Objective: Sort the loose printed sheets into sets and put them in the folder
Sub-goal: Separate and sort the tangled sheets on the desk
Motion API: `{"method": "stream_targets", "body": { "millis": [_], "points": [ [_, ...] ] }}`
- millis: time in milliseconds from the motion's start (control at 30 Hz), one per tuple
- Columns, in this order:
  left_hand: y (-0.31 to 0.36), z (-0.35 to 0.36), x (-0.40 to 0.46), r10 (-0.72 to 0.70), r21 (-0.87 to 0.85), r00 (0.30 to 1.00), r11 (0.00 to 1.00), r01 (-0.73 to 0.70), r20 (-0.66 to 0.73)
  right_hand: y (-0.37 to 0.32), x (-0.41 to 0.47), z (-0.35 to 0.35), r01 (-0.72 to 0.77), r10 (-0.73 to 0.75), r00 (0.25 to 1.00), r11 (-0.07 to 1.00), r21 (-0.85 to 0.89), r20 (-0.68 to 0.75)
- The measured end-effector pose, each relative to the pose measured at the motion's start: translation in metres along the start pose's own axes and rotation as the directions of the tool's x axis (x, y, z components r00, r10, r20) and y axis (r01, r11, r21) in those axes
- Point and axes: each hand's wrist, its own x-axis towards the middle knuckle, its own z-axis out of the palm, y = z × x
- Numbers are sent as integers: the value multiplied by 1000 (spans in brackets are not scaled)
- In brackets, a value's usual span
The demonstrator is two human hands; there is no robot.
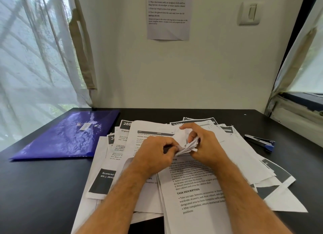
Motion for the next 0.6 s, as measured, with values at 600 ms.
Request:
{"method": "stream_targets", "body": {
  "millis": [600],
  "points": [
    [-59, -32, 36, -716, 56, 666, 671, 739, -209, -12, 10, 13, -24, 43, 993, 984, -175, 106]
  ]
}}
